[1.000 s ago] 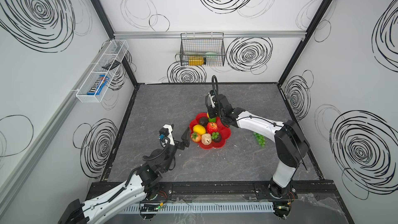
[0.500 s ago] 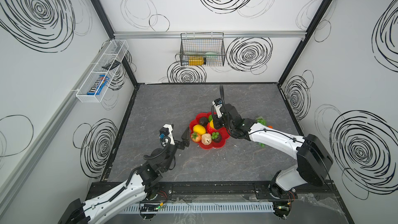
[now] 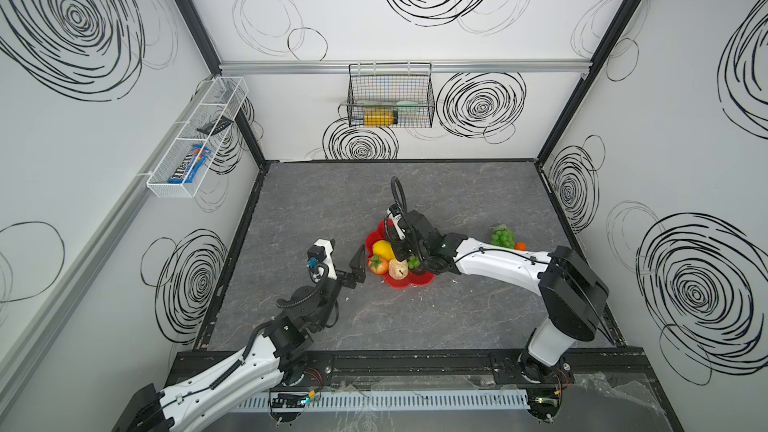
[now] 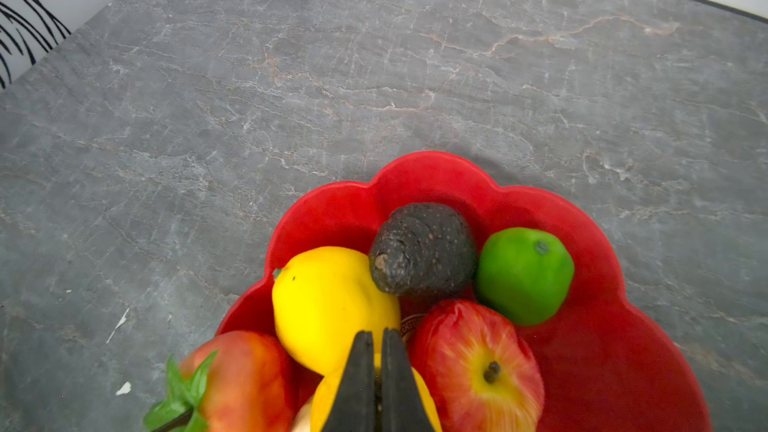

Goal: Place and organize the fake fruits in the fruit bowl
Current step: 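Swing the right gripper away from the bowl toward the grapes and kumquats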

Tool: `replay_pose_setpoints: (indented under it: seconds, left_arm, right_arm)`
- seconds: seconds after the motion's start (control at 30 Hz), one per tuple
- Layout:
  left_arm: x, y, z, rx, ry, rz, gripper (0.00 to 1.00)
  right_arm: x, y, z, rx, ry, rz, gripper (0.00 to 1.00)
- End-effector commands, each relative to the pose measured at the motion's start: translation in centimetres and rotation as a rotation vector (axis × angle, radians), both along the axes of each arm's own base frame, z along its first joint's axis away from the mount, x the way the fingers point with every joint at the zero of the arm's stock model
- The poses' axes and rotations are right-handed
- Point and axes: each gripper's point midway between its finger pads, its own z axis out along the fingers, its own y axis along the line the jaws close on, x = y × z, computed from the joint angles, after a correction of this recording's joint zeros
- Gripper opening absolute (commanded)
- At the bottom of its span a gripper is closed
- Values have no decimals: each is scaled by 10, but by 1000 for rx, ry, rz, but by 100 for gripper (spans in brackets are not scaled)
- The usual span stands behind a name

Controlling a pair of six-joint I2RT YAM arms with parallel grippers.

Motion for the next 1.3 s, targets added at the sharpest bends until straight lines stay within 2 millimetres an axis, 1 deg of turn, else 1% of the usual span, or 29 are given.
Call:
replay_pose_setpoints:
  seconds: [0.0,0.17,0.27,0.33,0.43,0.53,0.57,0.67,0.7,0.77,0.8,0.87,0.97,1.0,1.03,1.13,1.23,1.27]
  left_arm:
    - [0,3,9,-38,-28,3,92]
    - [0,2,9,-37,-30,1,92]
    - [0,3,9,-38,-29,4,92]
    - [0,3,9,-37,-30,2,92]
    - [0,3,9,-37,-29,2,92]
    - [0,3,9,-39,-28,3,92]
    - [0,3,9,-40,-28,1,92]
    - [0,2,9,-43,-27,-1,92]
    - [0,3,9,-44,-25,-1,92]
    - [0,2,9,-46,-23,-5,92]
    - [-1,2,9,-50,-23,-7,92]
    - [-1,2,9,-54,-21,-8,92]
    - [-1,1,10,-59,-20,-13,92]
    - [-1,1,9,-60,-18,-14,92]
    - [-1,1,10,-63,-19,-17,92]
    - [-1,1,10,-70,-17,-18,92]
    - [-1,0,10,-73,-15,-23,92]
    - [-1,0,10,-76,-15,-25,92]
  right_arm:
    - [7,2,8,6,-21,-26,8]
    - [4,5,11,18,-26,-17,22]
    - [5,4,14,20,-30,-19,33]
    - [5,3,17,21,-33,-23,37]
    - [5,1,27,30,-45,-28,42]
    - [5,-7,43,39,-68,-54,48]
    - [5,-12,52,44,-80,-64,50]
    - [8,-33,74,69,-106,-97,55]
    - [11,-44,80,78,-112,-116,55]
    - [21,-74,87,76,-148,-181,56]
    - [26,-92,88,63,-165,-223,58]
    - [38,-128,84,46,-148,-301,60]
    - [55,-193,67,9,-97,-469,61]
    - [59,-219,59,-10,-72,-547,61]
    - [61,-245,50,-26,-41,-628,62]
    - [59,-307,27,-34,27,-798,62]
    - [50,-354,13,30,65,-921,62]
    - [47,-366,11,59,71,-953,63]
